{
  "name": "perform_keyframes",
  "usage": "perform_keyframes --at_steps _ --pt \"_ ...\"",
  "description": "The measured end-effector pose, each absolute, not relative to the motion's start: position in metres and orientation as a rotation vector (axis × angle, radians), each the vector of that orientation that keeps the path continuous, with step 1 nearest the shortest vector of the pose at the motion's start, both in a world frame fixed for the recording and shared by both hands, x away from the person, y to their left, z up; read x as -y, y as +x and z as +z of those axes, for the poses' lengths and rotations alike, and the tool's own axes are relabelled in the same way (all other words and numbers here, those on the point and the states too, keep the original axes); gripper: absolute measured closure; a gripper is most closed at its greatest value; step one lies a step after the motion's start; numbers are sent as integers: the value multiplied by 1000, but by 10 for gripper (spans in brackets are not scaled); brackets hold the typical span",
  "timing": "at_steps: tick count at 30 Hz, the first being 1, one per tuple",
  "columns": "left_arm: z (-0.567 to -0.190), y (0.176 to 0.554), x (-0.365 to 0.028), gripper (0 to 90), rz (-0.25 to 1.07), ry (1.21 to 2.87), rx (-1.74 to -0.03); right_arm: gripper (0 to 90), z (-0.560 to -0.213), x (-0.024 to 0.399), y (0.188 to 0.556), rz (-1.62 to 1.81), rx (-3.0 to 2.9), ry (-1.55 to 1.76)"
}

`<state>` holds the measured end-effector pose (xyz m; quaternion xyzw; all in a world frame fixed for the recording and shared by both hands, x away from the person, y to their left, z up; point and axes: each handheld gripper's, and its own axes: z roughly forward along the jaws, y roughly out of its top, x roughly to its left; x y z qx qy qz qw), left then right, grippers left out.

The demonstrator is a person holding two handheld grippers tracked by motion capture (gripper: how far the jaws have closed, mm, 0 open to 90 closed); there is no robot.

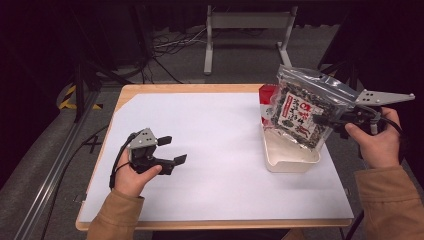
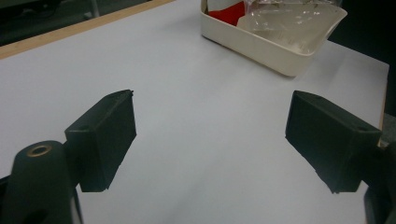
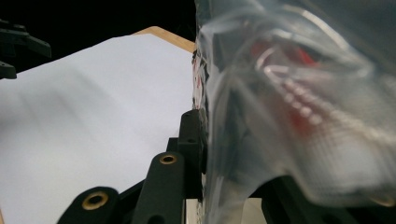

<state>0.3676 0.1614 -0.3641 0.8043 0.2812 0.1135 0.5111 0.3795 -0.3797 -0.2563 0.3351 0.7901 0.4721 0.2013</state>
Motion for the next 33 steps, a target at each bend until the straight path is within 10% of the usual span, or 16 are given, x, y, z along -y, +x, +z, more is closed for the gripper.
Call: perform_keyframes --at_steps 33 --pt "-366 366 -171 96 317 1929 -738 750 -281 362 388 1166 -2268 951"
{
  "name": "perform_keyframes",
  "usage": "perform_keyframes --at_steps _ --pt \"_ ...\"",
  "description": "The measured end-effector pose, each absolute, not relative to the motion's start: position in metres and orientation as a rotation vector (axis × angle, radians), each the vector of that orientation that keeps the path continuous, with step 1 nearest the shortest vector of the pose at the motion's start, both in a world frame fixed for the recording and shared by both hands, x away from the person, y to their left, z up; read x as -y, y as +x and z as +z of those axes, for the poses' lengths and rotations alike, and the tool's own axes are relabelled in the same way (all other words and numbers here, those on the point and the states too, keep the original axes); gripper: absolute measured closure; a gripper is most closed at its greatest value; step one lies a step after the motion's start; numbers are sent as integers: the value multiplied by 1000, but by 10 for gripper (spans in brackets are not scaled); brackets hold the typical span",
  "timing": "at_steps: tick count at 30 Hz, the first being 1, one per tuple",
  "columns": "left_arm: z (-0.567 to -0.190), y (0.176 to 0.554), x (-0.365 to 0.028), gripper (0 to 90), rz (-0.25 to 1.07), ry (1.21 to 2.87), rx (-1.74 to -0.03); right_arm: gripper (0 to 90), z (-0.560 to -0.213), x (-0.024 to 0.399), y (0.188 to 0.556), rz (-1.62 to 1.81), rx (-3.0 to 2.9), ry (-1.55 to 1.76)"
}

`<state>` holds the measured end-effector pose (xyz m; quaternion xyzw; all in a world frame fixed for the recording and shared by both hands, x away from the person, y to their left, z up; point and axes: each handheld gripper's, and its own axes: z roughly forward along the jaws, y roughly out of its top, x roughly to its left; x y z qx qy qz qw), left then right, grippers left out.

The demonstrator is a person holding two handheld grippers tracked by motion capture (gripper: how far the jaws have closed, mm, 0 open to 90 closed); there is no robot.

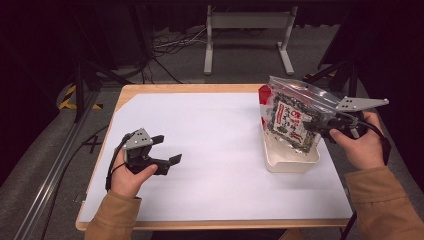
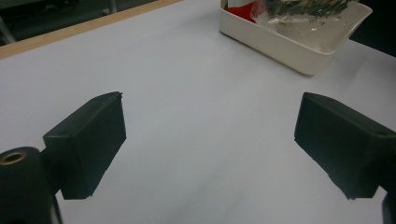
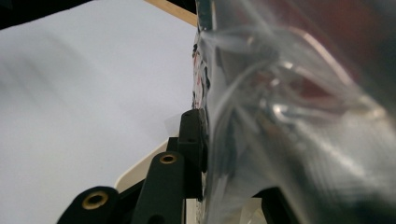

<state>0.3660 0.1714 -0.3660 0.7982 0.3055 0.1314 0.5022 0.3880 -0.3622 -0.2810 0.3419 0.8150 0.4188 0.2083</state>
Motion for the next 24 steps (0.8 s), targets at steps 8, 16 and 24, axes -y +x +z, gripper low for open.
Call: perform_keyframes --at_steps 8,16,24 --pt "-367 366 -172 95 317 1929 -746 750 -290 359 391 1133 -2283 955" --pt "-367 366 -172 94 315 1930 -747 750 -297 364 392 1160 -2275 982" --pt "-366 366 -171 93 312 1933 -740 750 -311 363 392 1165 -2269 996"
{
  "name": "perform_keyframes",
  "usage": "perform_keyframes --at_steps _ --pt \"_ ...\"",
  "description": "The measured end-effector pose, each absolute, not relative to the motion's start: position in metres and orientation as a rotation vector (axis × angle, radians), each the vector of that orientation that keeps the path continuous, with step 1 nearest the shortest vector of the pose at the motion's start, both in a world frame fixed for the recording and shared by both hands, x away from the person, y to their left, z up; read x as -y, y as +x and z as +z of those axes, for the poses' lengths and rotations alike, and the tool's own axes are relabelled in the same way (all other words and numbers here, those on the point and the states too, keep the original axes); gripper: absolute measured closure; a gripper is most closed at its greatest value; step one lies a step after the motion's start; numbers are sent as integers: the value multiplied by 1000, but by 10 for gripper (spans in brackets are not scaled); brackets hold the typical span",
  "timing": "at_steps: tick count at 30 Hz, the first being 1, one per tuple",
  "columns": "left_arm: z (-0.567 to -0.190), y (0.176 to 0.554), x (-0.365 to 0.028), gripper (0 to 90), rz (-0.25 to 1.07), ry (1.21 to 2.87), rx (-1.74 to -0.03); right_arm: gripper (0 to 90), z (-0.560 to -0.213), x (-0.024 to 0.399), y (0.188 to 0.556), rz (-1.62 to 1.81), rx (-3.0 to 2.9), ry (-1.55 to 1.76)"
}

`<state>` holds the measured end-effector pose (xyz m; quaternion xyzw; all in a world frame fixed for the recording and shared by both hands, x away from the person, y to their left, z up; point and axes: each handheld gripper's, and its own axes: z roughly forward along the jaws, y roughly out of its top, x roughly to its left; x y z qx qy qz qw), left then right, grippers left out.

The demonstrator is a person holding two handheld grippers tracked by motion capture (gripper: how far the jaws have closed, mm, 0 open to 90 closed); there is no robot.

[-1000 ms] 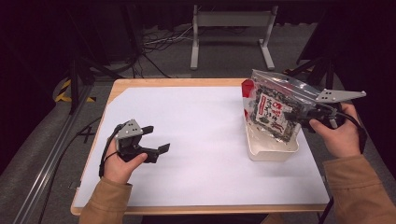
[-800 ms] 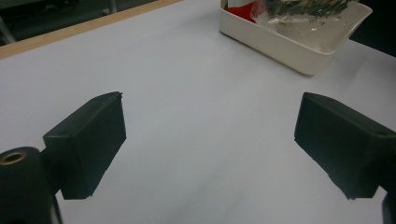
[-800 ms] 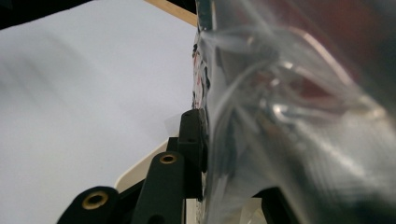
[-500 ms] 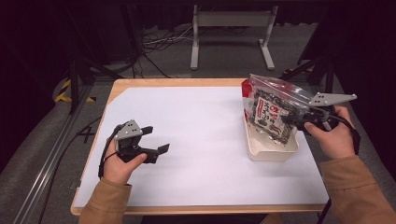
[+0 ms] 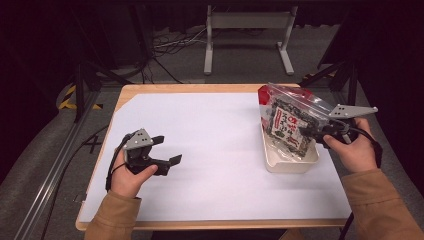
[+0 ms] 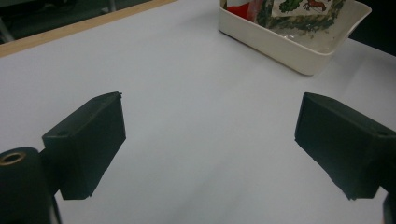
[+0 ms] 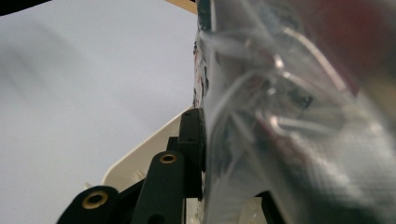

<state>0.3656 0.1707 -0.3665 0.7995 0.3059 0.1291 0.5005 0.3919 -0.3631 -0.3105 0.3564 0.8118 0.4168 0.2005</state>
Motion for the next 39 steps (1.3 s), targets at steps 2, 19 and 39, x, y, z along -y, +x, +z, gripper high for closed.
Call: perform_keyframes --at_steps 2,19,39 --pt "-366 366 -171 94 313 1933 -740 750 -312 364 392 1170 -2265 1004" --pt "-371 364 -175 93 320 1954 -751 642 -329 377 391 1241 -2144 1053" --pt "-379 320 -203 91 370 1956 -735 255 -325 378 321 1271 -1963 1056"
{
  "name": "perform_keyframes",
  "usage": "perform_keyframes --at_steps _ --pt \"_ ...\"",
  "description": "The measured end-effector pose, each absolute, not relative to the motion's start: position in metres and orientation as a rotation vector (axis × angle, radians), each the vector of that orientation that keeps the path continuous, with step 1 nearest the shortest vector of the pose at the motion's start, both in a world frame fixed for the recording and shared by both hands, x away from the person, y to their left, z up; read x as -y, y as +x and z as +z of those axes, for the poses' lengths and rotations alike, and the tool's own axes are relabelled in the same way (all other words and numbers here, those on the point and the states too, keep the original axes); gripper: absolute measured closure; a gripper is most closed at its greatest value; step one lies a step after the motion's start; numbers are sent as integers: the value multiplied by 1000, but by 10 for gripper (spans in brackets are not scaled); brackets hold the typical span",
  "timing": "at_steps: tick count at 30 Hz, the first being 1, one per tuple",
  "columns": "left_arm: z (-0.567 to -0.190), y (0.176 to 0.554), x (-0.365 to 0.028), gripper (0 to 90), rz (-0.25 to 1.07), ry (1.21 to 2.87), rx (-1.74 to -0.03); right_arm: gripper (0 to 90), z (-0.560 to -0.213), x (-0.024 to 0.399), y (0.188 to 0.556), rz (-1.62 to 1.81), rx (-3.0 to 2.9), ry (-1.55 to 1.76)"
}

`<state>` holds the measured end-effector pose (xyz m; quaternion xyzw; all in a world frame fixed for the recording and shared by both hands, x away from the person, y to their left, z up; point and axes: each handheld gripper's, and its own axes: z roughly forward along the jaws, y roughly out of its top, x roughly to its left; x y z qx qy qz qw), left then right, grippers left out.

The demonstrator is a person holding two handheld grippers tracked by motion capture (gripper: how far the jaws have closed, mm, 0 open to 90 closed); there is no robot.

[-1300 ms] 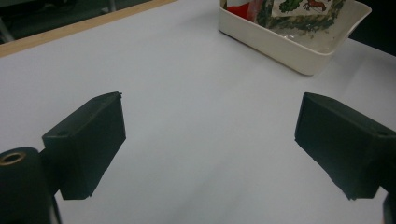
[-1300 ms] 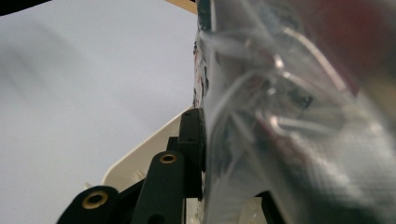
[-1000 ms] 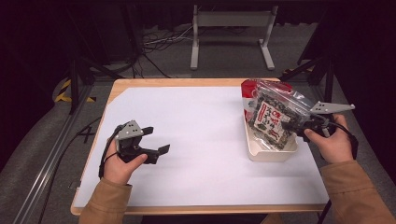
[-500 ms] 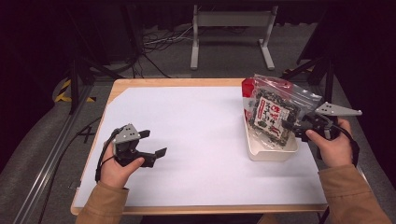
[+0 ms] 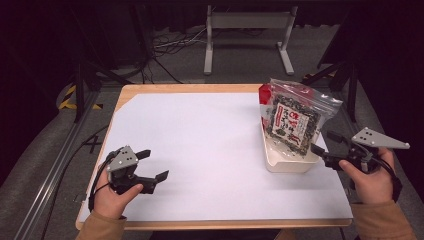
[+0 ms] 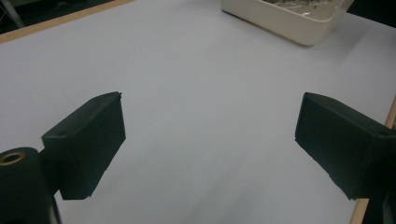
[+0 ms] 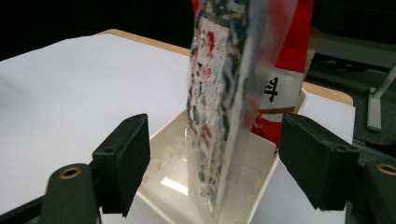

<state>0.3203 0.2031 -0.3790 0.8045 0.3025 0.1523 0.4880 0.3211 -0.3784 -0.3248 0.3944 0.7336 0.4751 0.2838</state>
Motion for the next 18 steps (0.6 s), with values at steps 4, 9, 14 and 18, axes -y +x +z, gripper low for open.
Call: perform_keyframes --at_steps 4,9,14,18 --pt "-382 315 -208 90 366 1940 -723 255 -328 370 307 1280 -1971 1017" --pt "-387 310 -212 88 355 1927 -721 255 -341 354 298 1293 -2029 941" --pt "-392 306 -214 86 351 1909 -717 255 -355 340 297 1339 -2064 886" --pt "-394 305 -216 84 353 1893 -710 255 -364 334 299 1369 -2078 874"
